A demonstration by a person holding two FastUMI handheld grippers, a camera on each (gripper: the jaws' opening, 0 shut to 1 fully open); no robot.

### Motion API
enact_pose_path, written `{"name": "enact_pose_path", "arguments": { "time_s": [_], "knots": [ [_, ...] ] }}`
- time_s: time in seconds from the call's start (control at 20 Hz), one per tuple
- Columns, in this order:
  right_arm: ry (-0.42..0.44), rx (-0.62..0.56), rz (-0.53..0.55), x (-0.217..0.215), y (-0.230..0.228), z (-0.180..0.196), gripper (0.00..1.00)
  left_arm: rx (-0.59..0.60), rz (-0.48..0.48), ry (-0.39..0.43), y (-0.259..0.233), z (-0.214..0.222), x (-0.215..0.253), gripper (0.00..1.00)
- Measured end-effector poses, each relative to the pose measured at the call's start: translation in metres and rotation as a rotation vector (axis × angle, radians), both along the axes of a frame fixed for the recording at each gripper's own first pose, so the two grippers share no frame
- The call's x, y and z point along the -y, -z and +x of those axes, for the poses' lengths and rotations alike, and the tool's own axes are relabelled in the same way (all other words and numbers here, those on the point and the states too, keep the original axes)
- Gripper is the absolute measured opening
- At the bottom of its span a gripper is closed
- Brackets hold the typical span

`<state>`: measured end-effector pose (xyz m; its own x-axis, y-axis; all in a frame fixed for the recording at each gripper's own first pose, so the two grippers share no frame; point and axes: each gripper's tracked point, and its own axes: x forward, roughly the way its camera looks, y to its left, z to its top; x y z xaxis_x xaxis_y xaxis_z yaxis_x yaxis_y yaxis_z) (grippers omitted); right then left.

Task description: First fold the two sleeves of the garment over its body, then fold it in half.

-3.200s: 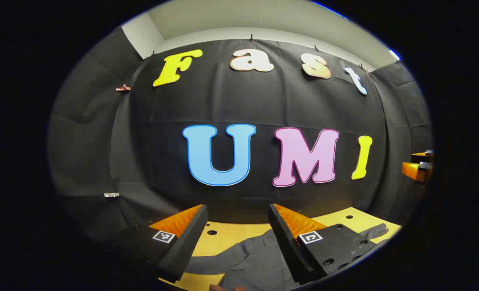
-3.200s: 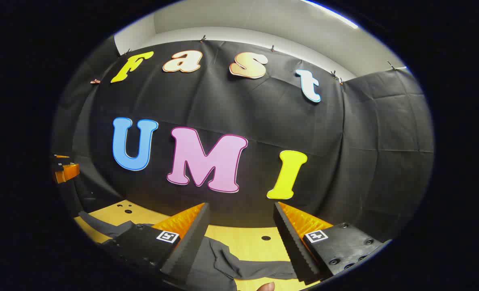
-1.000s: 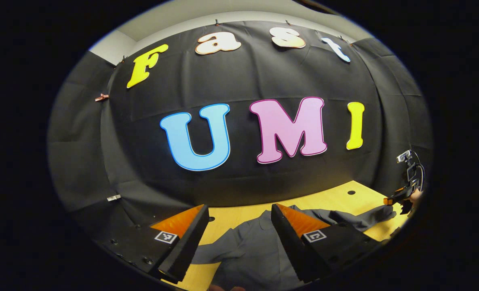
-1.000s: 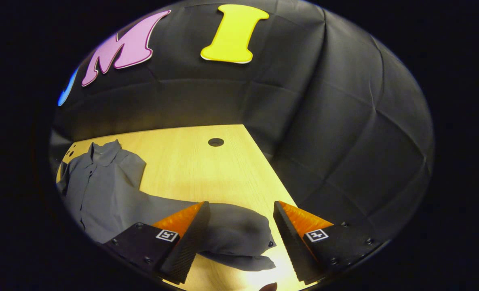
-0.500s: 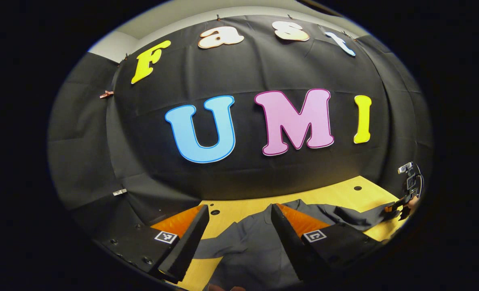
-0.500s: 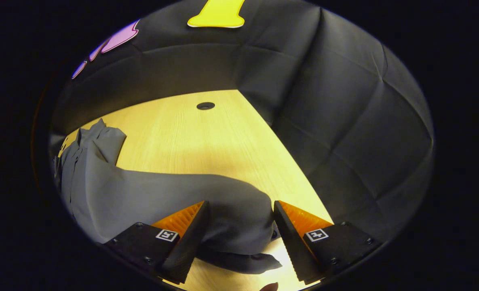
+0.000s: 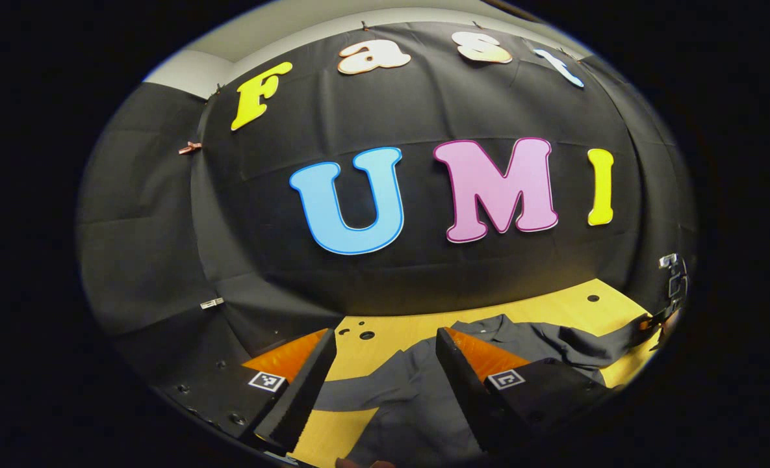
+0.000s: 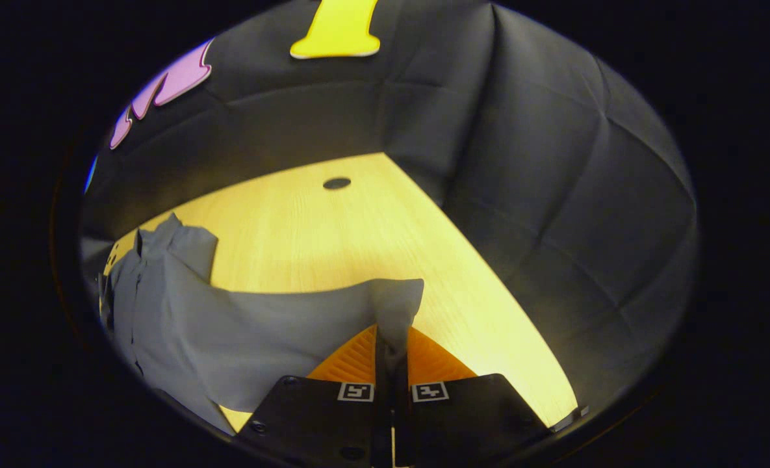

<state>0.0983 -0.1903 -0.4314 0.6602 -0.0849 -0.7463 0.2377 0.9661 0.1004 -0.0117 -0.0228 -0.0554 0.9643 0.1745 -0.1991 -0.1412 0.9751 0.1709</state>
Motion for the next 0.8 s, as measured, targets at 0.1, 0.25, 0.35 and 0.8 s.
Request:
{"name": "enact_pose_path", "arguments": {
  "time_s": [0.1,0.25,0.35,0.8],
  "knots": [
    [0.001,0.058,-0.008,-0.008,-0.033,0.005,0.07,0.003,-0.015,0.011,0.005,0.002,-0.016,0.97],
    [0.001,0.141,-0.003,-0.028,-0.087,0.011,0.06,0.002,-0.020,0.038,0.013,0.004,-0.044,0.97],
    [-0.003,0.192,0.020,-0.050,-0.118,0.015,0.07,0.002,-0.022,0.054,0.018,0.007,-0.063,0.97],
    [-0.085,0.382,0.016,-0.155,-0.226,0.022,0.06,0.010,-0.085,0.106,0.042,0.014,-0.125,0.97]
  ]
}}
